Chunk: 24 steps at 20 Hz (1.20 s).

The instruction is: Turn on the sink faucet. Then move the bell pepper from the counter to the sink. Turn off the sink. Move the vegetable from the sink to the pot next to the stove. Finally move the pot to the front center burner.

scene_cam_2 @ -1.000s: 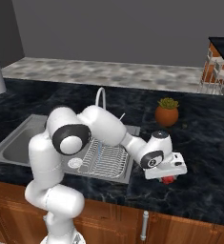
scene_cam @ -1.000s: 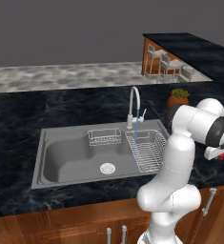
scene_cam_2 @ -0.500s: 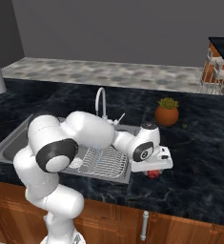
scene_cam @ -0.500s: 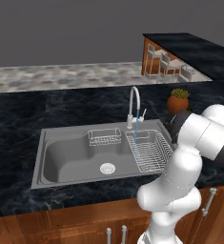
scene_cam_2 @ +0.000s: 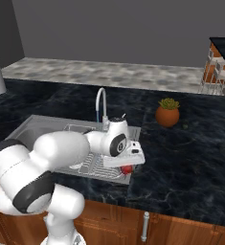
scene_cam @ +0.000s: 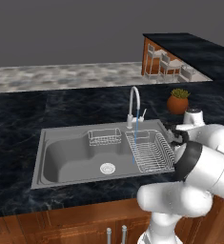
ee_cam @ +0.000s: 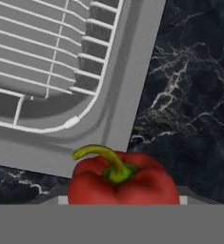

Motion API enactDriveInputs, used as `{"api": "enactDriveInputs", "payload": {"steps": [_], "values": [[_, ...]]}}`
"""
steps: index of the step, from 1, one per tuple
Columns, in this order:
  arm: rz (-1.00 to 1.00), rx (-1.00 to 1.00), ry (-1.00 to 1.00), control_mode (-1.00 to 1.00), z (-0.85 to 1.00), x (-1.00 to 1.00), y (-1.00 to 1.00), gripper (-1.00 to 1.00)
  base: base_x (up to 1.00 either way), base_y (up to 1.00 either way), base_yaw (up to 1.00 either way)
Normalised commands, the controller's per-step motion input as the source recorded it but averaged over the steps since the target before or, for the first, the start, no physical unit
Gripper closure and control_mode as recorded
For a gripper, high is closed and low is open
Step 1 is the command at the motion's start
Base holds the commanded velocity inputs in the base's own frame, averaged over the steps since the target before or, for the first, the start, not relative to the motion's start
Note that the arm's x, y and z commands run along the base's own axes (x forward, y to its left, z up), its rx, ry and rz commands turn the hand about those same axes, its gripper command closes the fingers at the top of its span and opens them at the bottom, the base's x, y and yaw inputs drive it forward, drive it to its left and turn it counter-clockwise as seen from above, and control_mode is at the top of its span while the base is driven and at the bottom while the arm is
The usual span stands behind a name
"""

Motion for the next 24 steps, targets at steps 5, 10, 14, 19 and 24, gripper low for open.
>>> {"api": "enactDriveInputs", "payload": {"steps": [5,10,14,19,24], "values": [[0.0,0.0,0.11,-1.0,0.18,0.0,0.99,1.0,0.0,0.0,0.0],[0.0,0.0,0.13,-1.0,0.11,0.0,0.97,1.0,0.0,0.0,0.0],[0.02,0.0,0.11,-1.0,0.08,0.0,0.83,1.0,0.0,0.0,0.0],[0.03,0.0,0.13,-1.0,0.08,0.07,0.87,1.0,0.0,0.0,0.0],[0.02,0.0,0.09,-1.0,0.02,0.25,0.8,1.0,0.0,0.0,0.0]]}}
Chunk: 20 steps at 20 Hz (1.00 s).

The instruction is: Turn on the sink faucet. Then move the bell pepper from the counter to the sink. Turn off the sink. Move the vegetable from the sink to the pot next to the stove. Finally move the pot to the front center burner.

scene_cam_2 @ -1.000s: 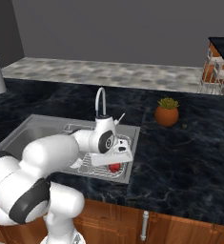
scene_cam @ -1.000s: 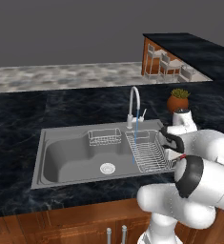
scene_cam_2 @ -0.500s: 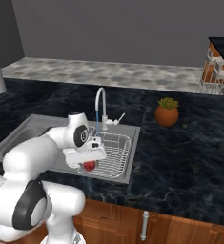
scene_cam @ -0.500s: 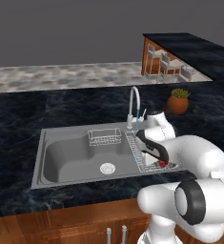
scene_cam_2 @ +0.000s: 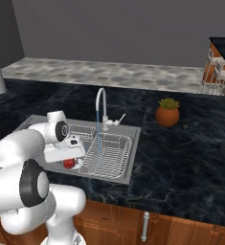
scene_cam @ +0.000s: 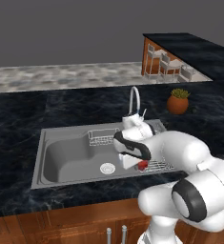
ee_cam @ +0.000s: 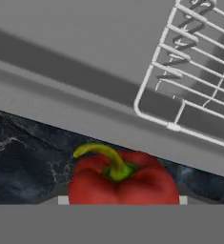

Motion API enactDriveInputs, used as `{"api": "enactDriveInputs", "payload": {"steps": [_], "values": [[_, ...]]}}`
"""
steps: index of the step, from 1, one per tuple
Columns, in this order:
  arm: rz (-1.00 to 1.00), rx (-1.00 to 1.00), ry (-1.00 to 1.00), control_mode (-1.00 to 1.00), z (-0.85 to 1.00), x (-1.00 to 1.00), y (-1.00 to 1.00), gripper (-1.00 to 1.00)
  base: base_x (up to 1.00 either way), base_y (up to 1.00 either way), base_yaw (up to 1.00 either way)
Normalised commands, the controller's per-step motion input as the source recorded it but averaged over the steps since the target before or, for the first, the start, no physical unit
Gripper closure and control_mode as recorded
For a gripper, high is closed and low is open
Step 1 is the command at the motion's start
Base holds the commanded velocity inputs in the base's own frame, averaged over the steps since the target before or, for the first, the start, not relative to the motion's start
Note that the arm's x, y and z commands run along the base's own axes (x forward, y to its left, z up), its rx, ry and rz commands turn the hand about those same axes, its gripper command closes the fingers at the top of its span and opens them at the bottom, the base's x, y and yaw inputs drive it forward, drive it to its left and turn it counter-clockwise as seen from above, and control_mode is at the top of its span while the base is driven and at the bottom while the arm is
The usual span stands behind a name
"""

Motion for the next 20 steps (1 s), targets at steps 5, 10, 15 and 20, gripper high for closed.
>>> {"api": "enactDriveInputs", "payload": {"steps": [5,10,15,20], "values": [[0.0,0.0,0.02,-1.0,-0.01,0.51,0.63,1.0,0.0,0.0,0.0],[-0.01,0.0,0.0,-1.0,0.0,0.48,0.33,1.0,0.0,0.0,0.0],[-0.03,0.0,0.0,-1.0,-0.05,0.53,0.19,1.0,0.0,0.0,0.0],[-0.04,0.0,0.01,-1.0,-0.23,0.25,0.02,1.0,0.0,0.0,0.0]]}}
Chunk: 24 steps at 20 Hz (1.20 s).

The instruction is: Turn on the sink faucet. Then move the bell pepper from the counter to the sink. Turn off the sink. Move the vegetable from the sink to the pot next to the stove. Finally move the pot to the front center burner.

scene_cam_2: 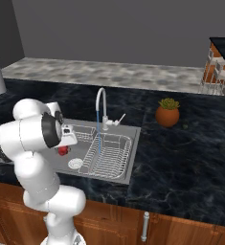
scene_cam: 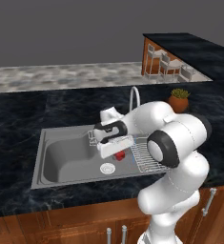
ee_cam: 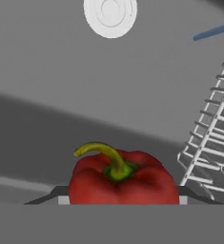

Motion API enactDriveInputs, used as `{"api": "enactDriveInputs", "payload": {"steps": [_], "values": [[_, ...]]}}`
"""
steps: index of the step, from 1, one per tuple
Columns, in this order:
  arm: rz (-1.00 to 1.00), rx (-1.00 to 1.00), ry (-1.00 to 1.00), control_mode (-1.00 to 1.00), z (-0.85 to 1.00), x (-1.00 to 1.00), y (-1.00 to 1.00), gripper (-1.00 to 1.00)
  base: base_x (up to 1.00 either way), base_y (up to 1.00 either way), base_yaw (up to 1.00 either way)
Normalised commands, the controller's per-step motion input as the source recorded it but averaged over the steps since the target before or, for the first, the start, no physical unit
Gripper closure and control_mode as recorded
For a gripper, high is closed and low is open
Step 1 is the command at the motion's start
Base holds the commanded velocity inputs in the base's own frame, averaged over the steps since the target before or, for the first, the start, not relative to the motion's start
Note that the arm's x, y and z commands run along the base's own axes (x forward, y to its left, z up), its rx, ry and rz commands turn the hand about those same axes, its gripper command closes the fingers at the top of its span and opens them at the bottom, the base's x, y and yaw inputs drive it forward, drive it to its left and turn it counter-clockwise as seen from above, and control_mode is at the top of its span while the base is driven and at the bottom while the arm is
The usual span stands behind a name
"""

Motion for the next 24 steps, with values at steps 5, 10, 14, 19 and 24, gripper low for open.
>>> {"api": "enactDriveInputs", "payload": {"steps": [5,10,14,19,24], "values": [[-0.03,0.0,0.01,-1.0,-0.25,0.12,0.0,1.0,0.0,0.0,0.0],[-0.07,0.0,0.0,-1.0,-0.24,0.17,0.0,1.0,0.0,0.0,0.0],[-0.08,0.0,0.0,-1.0,-0.21,0.08,0.05,1.0,0.0,0.0,0.0],[-0.12,0.0,-0.01,-1.0,-0.18,0.11,0.17,1.0,0.0,0.0,0.0],[-0.1,0.0,-0.04,-1.0,-0.08,0.09,0.08,1.0,0.0,0.0,0.0]]}}
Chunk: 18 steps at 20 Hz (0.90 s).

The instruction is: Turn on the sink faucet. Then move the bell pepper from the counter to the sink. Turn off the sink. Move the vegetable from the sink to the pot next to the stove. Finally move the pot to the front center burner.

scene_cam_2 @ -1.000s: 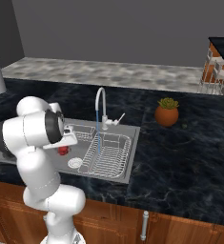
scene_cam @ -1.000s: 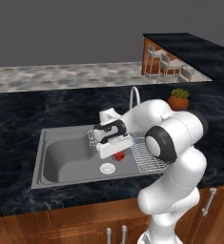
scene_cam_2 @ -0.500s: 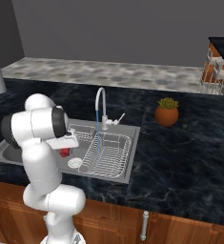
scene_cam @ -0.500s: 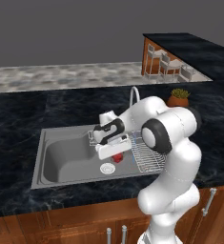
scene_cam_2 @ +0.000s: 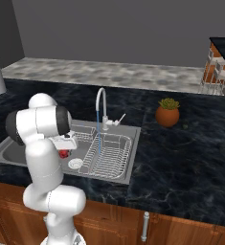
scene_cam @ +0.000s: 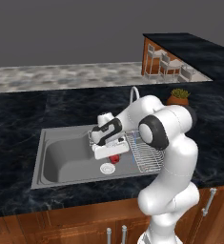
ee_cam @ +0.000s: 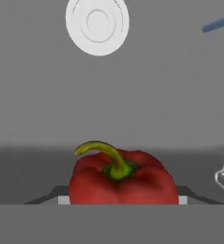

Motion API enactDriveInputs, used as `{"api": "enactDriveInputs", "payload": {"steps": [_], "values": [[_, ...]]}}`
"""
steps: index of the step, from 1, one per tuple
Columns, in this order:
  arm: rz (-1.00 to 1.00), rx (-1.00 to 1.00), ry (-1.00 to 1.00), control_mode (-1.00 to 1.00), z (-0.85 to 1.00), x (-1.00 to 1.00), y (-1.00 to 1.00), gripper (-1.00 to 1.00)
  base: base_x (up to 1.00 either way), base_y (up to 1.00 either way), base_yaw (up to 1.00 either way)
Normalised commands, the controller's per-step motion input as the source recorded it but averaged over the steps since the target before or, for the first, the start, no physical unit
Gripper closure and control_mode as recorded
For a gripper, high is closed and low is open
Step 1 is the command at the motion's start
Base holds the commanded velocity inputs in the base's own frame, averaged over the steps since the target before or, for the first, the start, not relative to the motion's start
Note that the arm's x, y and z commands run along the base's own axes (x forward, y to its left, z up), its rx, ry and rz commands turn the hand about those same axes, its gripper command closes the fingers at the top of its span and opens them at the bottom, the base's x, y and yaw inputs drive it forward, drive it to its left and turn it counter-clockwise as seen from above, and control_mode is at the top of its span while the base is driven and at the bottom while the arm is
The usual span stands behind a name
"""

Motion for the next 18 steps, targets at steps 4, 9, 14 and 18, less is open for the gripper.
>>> {"api": "enactDriveInputs", "payload": {"steps": [4,9,14,18], "values": [[0.0,-0.01,-0.02,-1.0,-0.07,0.12,0.02,1.0,0.0,0.0,0.0],[0.0,0.0,-0.07,-1.0,-0.14,0.19,0.16,1.0,0.0,0.0,0.0],[0.0,0.0,-0.1,-1.0,-0.23,0.21,0.15,1.0,0.0,0.0,0.0],[0.0,0.0,-0.1,-1.0,-0.24,0.23,0.07,1.0,0.0,0.0,0.0]]}}
